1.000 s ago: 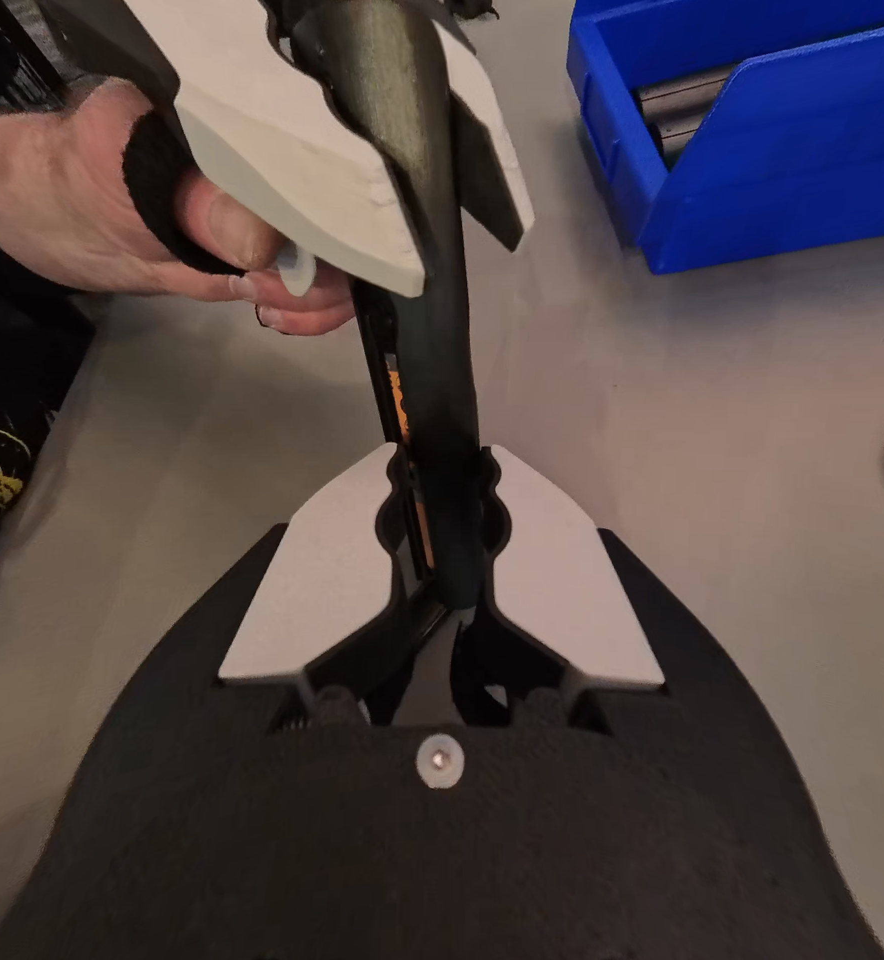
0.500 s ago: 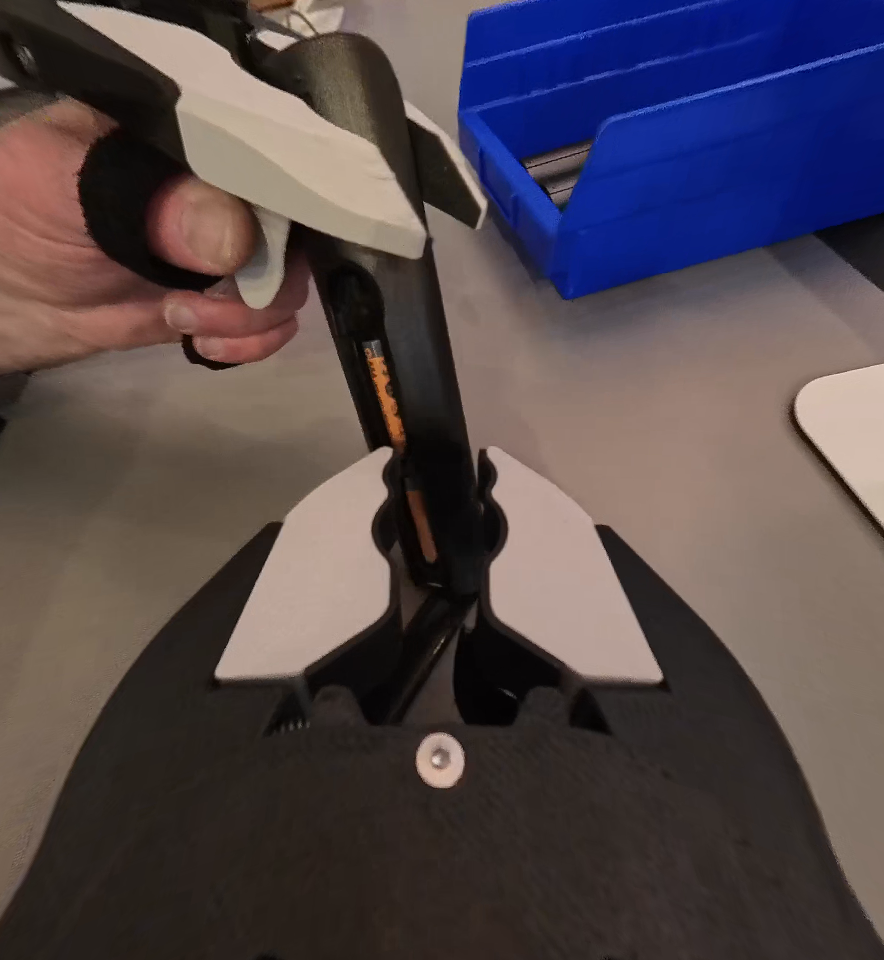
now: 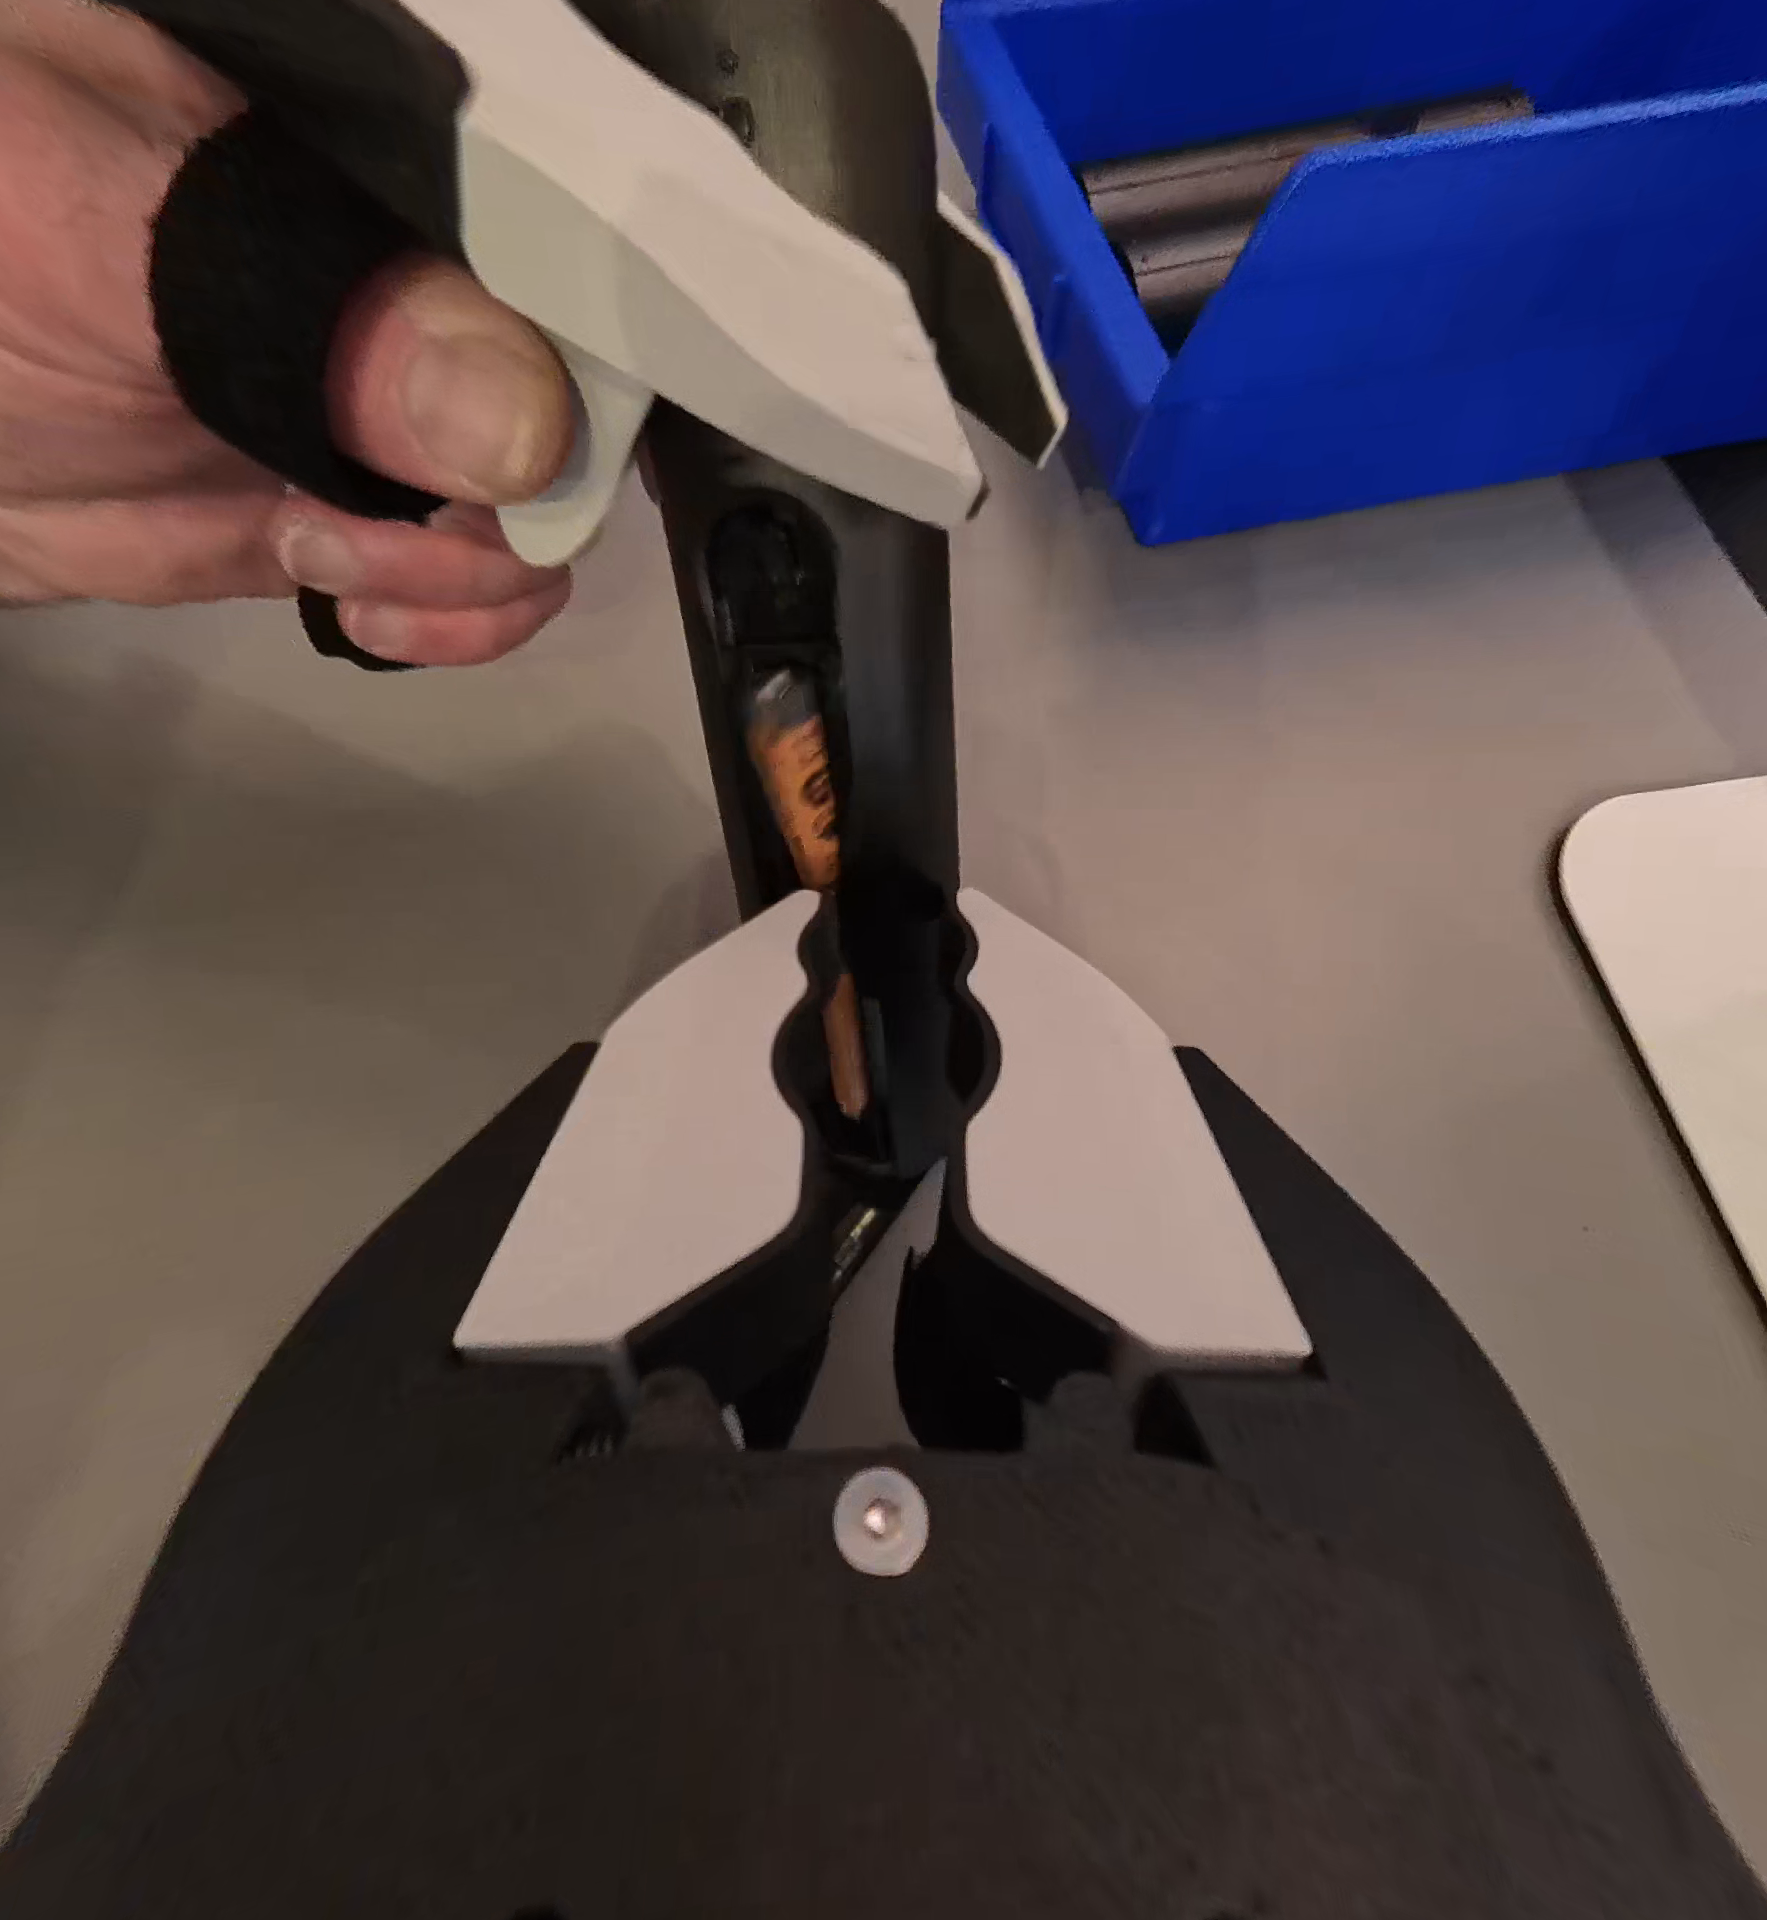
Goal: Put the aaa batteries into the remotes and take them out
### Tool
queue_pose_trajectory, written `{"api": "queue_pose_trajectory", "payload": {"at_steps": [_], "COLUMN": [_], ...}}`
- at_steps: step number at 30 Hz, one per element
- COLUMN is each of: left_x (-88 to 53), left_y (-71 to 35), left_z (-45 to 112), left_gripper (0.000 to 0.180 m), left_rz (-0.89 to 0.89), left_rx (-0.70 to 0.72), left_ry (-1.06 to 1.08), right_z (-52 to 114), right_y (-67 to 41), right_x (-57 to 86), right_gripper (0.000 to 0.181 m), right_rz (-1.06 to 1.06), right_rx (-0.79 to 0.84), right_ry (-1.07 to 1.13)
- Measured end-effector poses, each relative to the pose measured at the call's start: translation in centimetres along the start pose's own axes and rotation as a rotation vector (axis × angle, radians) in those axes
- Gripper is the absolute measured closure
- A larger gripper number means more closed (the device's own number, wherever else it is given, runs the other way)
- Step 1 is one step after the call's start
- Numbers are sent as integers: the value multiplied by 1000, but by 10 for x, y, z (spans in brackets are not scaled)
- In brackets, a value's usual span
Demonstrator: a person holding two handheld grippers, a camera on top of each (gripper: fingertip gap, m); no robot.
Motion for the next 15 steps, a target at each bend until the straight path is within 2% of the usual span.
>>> {"api": "queue_pose_trajectory", "payload": {"at_steps": [10,12,15], "left_x": [-4,-6,-3], "left_y": [2,4,4], "left_z": [1,2,1], "left_gripper": [152,152,154], "left_rz": [37,28,55], "left_rx": [23,17,23], "left_ry": [-44,-44,-60], "right_z": [-1,-7,-20], "right_y": [1,0,-4], "right_x": [-1,2,4], "right_gripper": [163,154,152], "right_rz": [-9,37,70], "right_rx": [26,45,117], "right_ry": [48,15,9]}}
Point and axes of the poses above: each gripper's, where its closed fingertips meet, z out along the fingers, y out of its underside, x = y × z across the jaws, the point moved 8 cm from there along -z, back along the fingers, and after that the axes turned 1 degree about -y, right-handed, at the moved point
